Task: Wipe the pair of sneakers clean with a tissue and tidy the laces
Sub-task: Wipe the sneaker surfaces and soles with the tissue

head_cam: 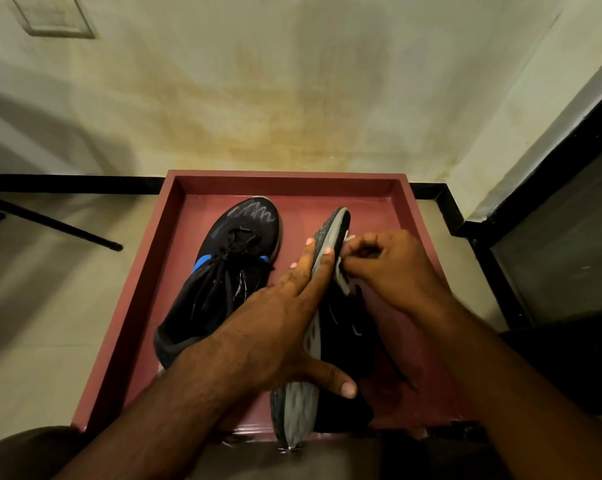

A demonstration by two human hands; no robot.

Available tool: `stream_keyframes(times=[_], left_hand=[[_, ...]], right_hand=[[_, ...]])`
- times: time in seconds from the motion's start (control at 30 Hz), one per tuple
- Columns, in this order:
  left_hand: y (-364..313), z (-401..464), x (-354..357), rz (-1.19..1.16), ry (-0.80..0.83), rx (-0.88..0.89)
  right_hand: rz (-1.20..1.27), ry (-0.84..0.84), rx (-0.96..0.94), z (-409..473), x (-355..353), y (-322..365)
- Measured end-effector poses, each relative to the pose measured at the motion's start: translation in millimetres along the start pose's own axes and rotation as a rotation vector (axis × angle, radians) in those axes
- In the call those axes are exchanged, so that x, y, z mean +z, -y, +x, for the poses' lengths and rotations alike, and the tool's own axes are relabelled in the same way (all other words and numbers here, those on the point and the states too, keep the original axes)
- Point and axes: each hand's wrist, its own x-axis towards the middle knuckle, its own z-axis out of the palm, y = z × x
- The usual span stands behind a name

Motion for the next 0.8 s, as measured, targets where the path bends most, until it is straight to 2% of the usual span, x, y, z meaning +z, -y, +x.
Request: stream_keyframes(times=[0.07, 0.13, 0.23, 0.3, 0.43, 0.5, 0.6, 0.67, 0.73, 0.8], left_hand=[[0, 0, 0, 0.010, 0.000, 0.003], [0, 0, 0, 0.000, -0.001, 0.011], [2, -2, -1, -0.030, -0.014, 0.013], [4, -5, -2, -0.040, -0.010, -0.002], [2, -3, -2, 0.001, 0.000, -0.018], [0, -2, -1, 0.008, -0.002, -0.021], [0, 0, 0, 0.007, 0.000, -0.017], [0, -2, 0, -0.012, -0.003, -0.024], [3, -4, -1, -0.032, -0.005, -0.032], [4, -5, -2, -0.055, -0.004, -0.030]], right_hand=[[0.165, -0.202, 0.040, 17, 9, -4], [0.325, -0.258, 0.144, 28, 20, -8], [0.399, -0.063, 0.254, 30, 34, -10], [0.338, 0.087, 0.214, 27, 21, -5], [0.231, 0.278, 0.064, 14, -14, 1], [0.276, 0.204, 0.070, 10, -8, 0], [0.438, -0.095, 0.155, 17, 15, 0], [0.443, -0.163, 0.171, 20, 24, 5], [0.326, -0.054, 0.123, 15, 18, 10], [0.151, 0.227, 0.015, 2, -2, 16]])
